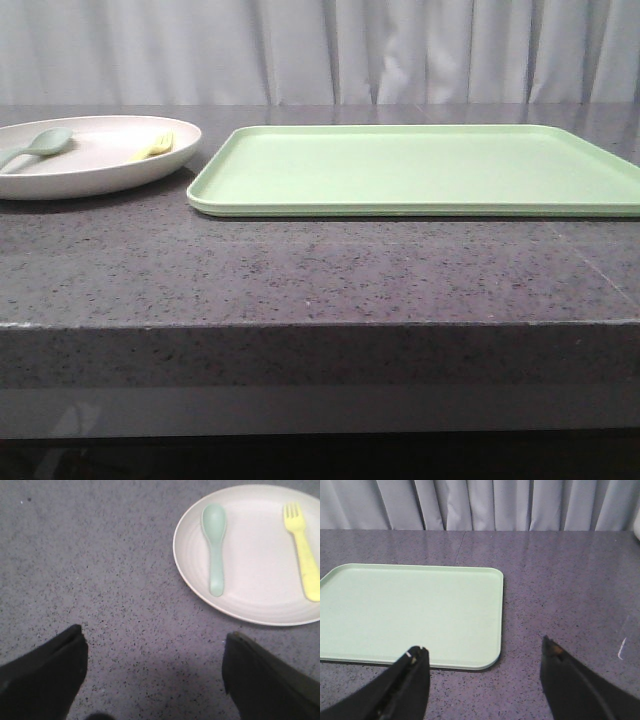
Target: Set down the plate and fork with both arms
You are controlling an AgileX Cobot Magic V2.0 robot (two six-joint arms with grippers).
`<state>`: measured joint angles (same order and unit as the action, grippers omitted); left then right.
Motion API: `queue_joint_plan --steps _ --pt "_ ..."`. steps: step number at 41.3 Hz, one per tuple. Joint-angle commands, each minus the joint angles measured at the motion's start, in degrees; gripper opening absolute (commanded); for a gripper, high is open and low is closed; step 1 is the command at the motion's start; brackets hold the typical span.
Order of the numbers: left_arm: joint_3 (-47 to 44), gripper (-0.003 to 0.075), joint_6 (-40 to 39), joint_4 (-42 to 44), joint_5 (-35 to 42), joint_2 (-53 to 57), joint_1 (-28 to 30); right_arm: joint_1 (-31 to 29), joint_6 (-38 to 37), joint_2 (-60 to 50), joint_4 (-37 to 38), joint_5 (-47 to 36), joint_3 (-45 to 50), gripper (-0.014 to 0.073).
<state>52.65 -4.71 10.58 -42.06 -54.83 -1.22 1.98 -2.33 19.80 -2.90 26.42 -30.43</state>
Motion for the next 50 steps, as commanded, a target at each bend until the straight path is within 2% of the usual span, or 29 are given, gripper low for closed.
queue_joint_plan --steps 1,6,8,15,21,33,42,50 --pt "4.7 0.0545 -0.2 -0.3 1.5 -5.1 1.2 0.2 0.6 1.0 0.4 -4.0 -1.8 0.0500" --pt "9.3 0.0545 1.9 -8.3 1.1 -12.7 6.4 0.2 0.6 1.0 0.4 -4.0 -1.8 0.0500" --pt "10.7 0.0545 5.4 -13.2 1.1 -15.0 8.5 0.2 0.6 1.0 0.4 -4.0 -1.8 0.0500" --pt "14.9 0.0545 24.4 -40.6 -1.6 -23.7 16.4 0.2 0.6 1.0 0.4 -4.0 -1.8 0.0500" --pt "17.1 0.0545 32.4 -54.8 -4.5 -29.9 19.7 0.2 0.6 1.0 0.4 -4.0 -1.8 0.0500" --pt "20.6 0.0545 36.7 -66.2 -4.9 -39.8 19.7 0.2 0.6 1.0 0.4 -4.0 -1.8 0.0500" --pt "23.2 0.0541 36.8 -66.7 -5.3 -44.6 19.7 0.2 0.6 1.0 0.4 -4.0 -1.8 0.0500" --pt "23.3 0.0454 37.5 -67.8 -5.1 -46.4 19.1 0.2 0.6 1.0 0.4 -4.0 -1.8 0.0500"
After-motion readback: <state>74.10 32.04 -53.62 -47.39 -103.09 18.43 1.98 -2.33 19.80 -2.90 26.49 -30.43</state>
